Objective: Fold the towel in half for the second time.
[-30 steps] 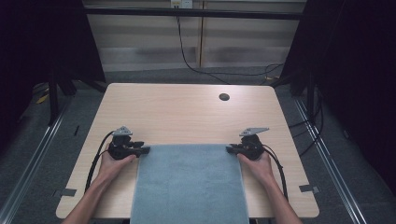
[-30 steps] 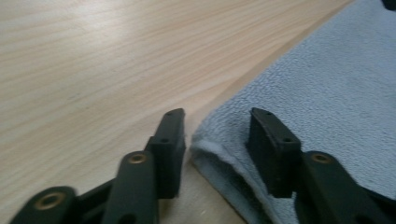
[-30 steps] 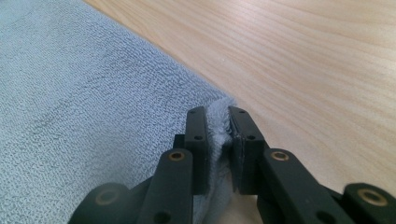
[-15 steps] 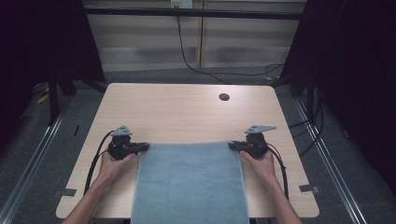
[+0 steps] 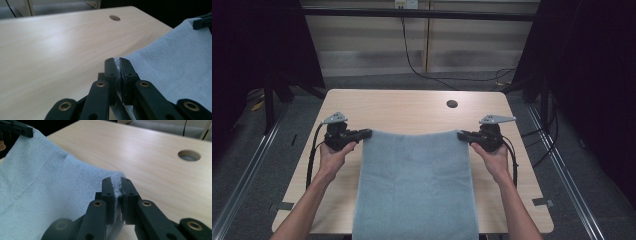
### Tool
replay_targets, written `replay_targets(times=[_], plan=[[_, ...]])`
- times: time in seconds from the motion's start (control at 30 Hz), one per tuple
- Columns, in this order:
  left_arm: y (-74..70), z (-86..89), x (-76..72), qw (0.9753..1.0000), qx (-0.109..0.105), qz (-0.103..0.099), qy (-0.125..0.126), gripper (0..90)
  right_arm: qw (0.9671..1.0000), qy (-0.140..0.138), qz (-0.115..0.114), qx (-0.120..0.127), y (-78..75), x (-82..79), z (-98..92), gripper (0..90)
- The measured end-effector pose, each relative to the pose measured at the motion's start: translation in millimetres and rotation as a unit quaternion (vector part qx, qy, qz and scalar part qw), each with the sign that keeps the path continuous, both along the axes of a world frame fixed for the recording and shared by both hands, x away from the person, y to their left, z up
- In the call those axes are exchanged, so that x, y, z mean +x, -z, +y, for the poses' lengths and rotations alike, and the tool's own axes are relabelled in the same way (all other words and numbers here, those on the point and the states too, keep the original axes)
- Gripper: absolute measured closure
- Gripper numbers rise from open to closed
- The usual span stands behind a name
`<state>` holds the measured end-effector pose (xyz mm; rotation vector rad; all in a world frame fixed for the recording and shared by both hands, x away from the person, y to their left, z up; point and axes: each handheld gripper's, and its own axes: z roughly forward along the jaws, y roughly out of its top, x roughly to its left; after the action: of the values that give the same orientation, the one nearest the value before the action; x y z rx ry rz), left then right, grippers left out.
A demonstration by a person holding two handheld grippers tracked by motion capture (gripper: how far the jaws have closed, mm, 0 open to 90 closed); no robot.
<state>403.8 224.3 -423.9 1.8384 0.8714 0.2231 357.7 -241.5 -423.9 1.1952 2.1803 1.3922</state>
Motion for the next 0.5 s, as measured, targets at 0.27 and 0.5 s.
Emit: replay_targets(times=[0.27, 0.5], plan=[[-57.3, -1.5, 18.5, 0.9979, -0.033, -0.053, -0.014, 86.1, 0.9988, 0.028, -0.038, 0.013, -40.8, 19.2, -12.7, 83.7], [-56.5, 2.2, -9.9, 0.9964, -0.023, -0.080, 0.018, 86.0, 0.9976, 0.014, -0.064, 0.024, -55.1, 3.5, -10.5, 83.8]])
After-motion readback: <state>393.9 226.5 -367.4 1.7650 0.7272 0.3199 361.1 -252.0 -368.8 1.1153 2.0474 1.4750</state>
